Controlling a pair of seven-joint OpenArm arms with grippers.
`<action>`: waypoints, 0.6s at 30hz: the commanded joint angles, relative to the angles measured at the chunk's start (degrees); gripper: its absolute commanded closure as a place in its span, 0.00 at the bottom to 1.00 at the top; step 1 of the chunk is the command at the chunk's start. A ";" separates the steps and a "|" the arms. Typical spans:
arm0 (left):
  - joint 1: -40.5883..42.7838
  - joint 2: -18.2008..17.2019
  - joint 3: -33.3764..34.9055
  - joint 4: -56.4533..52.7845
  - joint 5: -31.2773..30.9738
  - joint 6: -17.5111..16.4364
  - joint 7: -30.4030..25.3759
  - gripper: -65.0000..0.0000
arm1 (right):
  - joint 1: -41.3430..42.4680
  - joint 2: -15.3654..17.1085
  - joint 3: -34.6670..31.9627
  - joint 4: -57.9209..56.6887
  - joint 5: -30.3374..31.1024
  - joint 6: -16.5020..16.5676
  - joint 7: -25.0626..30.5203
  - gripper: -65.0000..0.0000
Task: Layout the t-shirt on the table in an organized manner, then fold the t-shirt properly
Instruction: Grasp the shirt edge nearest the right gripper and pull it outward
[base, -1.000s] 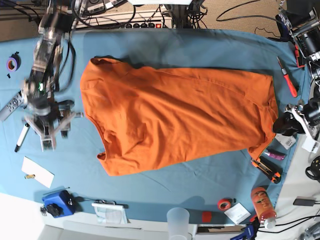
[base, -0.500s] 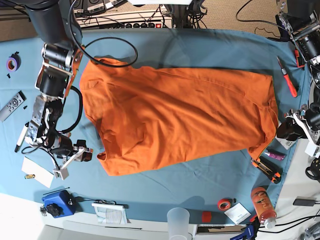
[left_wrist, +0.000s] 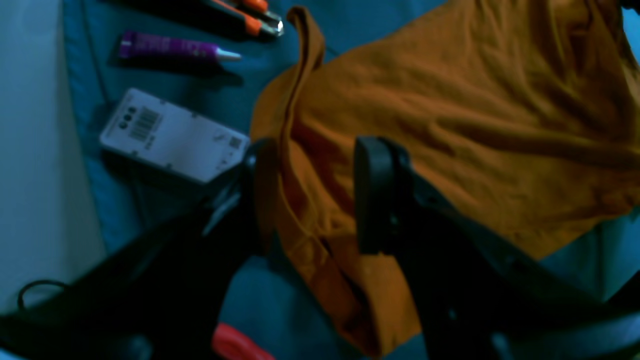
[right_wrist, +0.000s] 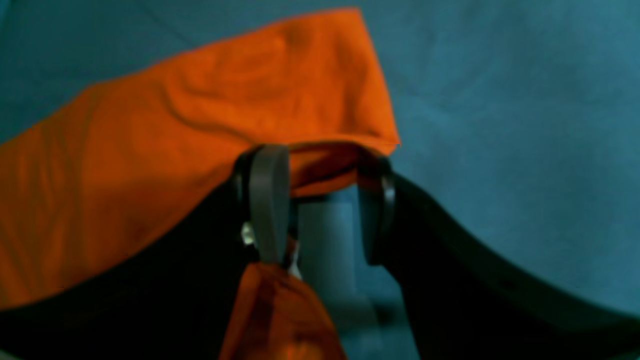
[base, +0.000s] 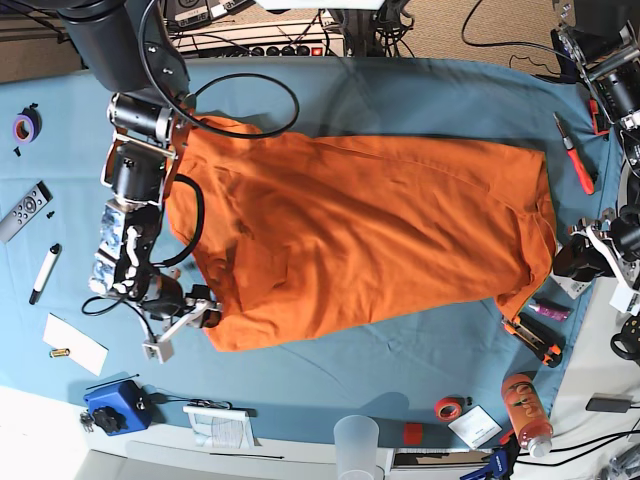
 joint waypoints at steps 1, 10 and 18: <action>-1.22 -1.25 -0.33 0.87 -1.20 0.50 -1.07 0.64 | 2.10 0.00 0.07 0.85 -0.09 -0.63 1.75 0.65; -1.25 -1.25 -0.33 0.87 -1.25 0.59 -1.07 0.64 | 1.64 -0.22 0.09 0.81 -3.45 -3.74 5.33 0.97; -0.74 -1.20 -0.33 0.87 -3.39 0.61 0.24 0.64 | 2.12 4.28 0.09 0.81 -6.38 -5.07 9.01 1.00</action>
